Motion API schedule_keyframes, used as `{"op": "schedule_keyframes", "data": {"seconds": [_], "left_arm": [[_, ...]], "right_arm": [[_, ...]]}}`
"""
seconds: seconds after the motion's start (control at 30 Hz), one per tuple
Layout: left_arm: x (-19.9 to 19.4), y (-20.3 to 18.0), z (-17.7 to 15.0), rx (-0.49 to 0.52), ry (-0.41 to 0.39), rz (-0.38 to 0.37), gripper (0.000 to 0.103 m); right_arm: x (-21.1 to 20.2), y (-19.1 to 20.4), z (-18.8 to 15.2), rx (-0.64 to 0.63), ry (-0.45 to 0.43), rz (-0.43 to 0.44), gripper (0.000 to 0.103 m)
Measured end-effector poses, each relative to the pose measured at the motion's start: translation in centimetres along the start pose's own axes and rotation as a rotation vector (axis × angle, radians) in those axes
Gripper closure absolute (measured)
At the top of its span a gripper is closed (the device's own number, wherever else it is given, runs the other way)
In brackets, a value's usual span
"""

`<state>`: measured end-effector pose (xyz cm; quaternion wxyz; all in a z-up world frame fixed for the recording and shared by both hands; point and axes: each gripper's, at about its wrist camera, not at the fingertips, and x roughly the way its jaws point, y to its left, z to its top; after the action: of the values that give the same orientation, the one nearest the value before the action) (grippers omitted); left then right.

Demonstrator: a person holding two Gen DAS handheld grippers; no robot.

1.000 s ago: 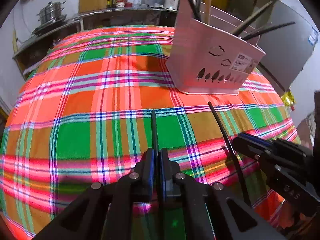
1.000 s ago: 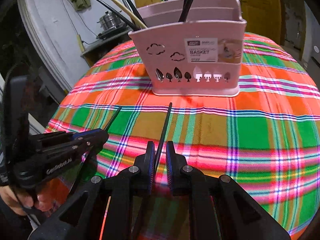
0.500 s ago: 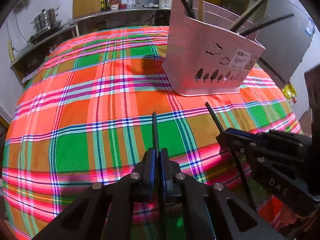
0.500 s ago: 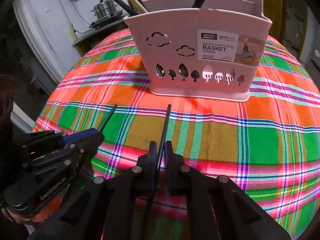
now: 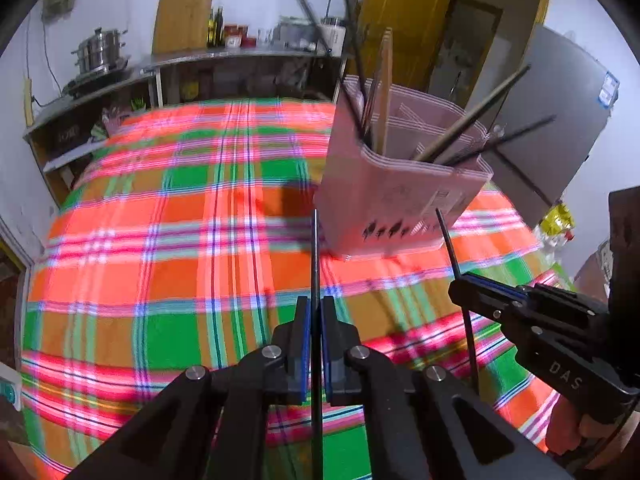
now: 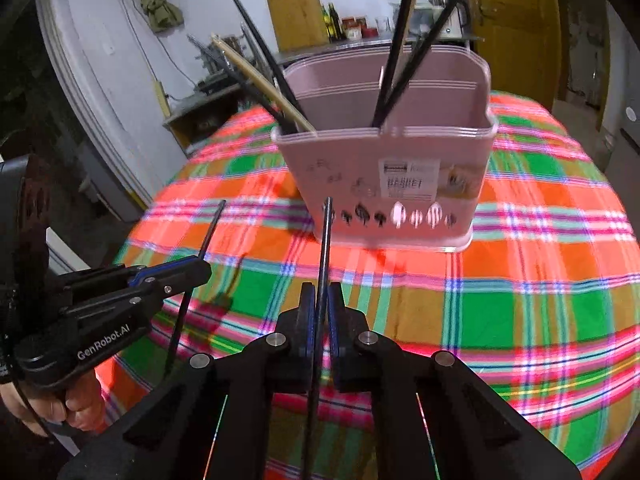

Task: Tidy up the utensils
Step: 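Lift both held chopsticks and carry them over the pink basket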

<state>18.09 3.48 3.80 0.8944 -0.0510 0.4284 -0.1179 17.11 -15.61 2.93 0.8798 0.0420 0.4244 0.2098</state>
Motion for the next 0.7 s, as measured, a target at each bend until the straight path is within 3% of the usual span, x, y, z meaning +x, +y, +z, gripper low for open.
{"op": "schedule_keyframes", "data": {"seconds": [0.47, 0.7], "left_arm": [[-6.0, -1.9, 4.2, 0.041, -0.144, -0.028, 0.099], [-6.7, -2.4, 4.3, 0.045, -0.162, -0.031, 0.099]], "right_arm": [[-6.9, 1.0, 3.5, -0.034, -0.177, -0.003, 0.098], [-8.3, 0.7, 3.5, -0.036, -0.21, -0.01, 0.098]]}}
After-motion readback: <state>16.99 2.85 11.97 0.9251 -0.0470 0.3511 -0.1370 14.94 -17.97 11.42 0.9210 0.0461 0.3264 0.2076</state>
